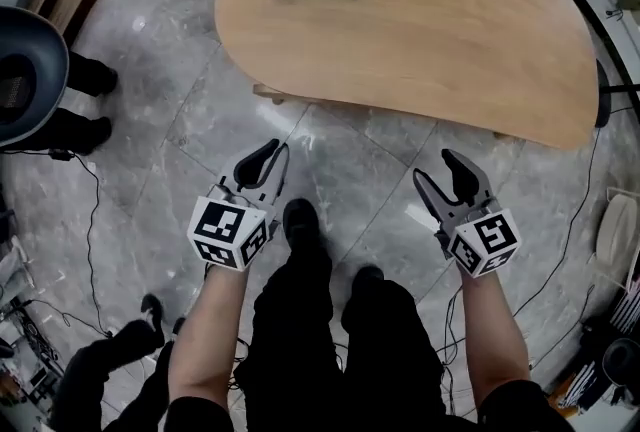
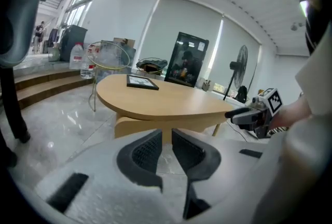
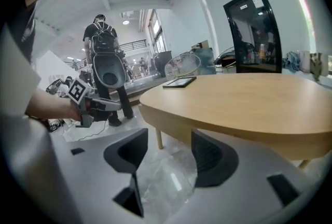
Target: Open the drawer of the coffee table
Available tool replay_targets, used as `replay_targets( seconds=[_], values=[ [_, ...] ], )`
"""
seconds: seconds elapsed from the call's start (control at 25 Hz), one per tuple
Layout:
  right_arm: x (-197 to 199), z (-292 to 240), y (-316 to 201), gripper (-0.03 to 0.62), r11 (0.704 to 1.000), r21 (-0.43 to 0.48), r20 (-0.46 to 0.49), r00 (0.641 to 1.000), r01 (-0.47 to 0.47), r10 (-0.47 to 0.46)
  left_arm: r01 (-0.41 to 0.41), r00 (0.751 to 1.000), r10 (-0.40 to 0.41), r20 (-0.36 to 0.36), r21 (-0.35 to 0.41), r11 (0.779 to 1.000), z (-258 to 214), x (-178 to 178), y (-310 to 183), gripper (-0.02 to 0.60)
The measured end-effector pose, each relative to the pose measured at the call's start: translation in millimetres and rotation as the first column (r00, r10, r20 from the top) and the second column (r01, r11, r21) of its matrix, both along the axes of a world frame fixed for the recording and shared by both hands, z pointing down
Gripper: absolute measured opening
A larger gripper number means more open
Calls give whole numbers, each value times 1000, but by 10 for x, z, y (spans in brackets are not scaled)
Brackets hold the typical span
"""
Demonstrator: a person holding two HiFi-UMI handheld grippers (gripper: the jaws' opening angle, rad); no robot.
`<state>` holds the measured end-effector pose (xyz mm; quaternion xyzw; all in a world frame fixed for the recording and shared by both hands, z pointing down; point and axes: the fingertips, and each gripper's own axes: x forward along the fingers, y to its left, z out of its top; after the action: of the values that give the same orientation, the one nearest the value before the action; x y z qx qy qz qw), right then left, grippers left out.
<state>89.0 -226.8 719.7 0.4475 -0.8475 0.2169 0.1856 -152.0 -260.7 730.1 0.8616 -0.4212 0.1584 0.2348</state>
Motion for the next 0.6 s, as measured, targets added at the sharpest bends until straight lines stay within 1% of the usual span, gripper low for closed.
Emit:
replay_targets(
  seconds=[0.04, 0.08, 0.16, 0.24, 0.32, 0.4, 0.48, 0.6],
  values=[
    [45, 115, -56, 278, 1000, 12, -2, 1000, -11, 11, -24, 1000, 24, 5, 21, 999, 104, 28, -45, 84],
    [88, 232, -112, 298, 999, 27, -7, 1000, -21, 21, -39, 999, 39, 5, 40, 998, 197, 39, -99, 100],
    [164, 483, -217, 314, 998, 57, -14, 999, -34, 35, -38, 999, 38, 10, 69, 997, 375, -2, -226, 118],
    [259, 723, -322, 325, 995, 81, -10, 999, -51, 52, -29, 999, 26, 29, 81, 996, 571, -72, -349, 141],
    [378, 888, -405, 330, 992, 102, -6, 997, -78, 79, -35, 998, 31, 48, 74, 997, 770, -125, -396, 170],
    [484, 999, -468, 333, 987, 116, 3, 994, -109, 109, -43, 996, 37, 82, 73, 996, 938, -201, -399, 184],
    [554, 1084, -530, 333, 983, 127, 25, 992, -129, 127, -33, 990, 20, 137, 90, 995, 1068, -310, -452, 206],
    [612, 1157, -572, 333, 981, 152, 33, 992, -122, 118, -2, 982, -21, 189, 121, 993, 1188, -462, -578, 264]
  ],
)
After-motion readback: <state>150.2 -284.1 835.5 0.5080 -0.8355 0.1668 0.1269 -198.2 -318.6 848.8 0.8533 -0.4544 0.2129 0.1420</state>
